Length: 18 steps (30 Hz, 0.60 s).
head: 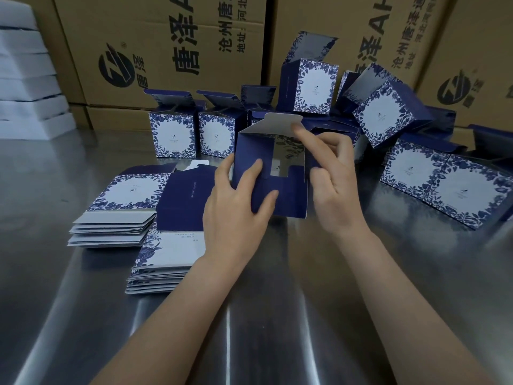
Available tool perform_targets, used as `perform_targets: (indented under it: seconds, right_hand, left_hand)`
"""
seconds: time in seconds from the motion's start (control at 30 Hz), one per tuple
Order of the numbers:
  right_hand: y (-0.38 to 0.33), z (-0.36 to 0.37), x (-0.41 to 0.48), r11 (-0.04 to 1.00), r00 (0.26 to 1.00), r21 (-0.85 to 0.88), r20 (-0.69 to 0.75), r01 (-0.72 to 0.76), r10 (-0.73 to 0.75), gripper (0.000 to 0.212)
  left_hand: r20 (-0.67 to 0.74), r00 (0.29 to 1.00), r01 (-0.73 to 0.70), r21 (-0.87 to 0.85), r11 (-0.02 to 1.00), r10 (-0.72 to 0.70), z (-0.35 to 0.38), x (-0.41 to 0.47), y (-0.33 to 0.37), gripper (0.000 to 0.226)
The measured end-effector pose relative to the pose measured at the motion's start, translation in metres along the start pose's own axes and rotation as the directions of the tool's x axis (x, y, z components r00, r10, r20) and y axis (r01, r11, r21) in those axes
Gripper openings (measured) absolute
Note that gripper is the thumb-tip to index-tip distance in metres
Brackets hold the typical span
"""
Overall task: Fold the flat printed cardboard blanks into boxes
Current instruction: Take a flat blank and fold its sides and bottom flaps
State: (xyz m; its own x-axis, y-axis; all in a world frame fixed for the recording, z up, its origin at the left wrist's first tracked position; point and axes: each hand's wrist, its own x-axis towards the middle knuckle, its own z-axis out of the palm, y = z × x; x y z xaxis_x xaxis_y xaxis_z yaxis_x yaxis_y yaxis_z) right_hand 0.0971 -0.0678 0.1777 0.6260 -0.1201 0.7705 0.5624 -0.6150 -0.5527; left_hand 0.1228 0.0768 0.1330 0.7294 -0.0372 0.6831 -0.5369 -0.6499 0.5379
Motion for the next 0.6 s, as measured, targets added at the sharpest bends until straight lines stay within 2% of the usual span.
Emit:
perform_targets:
  seconds: [0.17, 0.27, 0.4, 0.47, 0.6]
  right_hand:
    - [0.002, 0.002, 0.002, 0.999, 0.999, -0.033, 0.036, -0.02, 0.021, 0.069]
    - [0.007, 0.004, 0.001, 0.997, 0.999, -0.074, 0.051, 0.005, -0.002, 0.065]
    - [0.016, 0.004, -0.001, 0.989, 0.995, -0.105, 0.02, 0.101, -0.099, 0.06]
    - [0.018, 0.006, -0.002, 0.993, 0.993, -0.027, -0.018, 0.114, -0.114, 0.061]
    - [0.016, 0.009, -0.004, 0.968, 0.995, 0.248, -0.081, -0.044, 0.065, 0.07]
  left_hand:
    - [-0.023, 1.0, 0.007, 0.0, 1.0, -0.007, 0.002, 0.0, -0.001, 0.056]
    - [-0.034, 0.999, 0.011, -0.014, 1.0, -0.011, 0.001, -0.001, -0.001, 0.055]
    - [-0.083, 0.996, 0.015, -0.13, 0.991, -0.026, 0.001, -0.002, 0.0, 0.04]
    - [-0.109, 0.991, 0.045, -0.237, 0.97, -0.073, 0.002, -0.003, 0.0, 0.029]
    - [-0.14, 0.978, 0.086, -0.408, 0.909, -0.155, 0.001, 0.0, 0.001, 0.021]
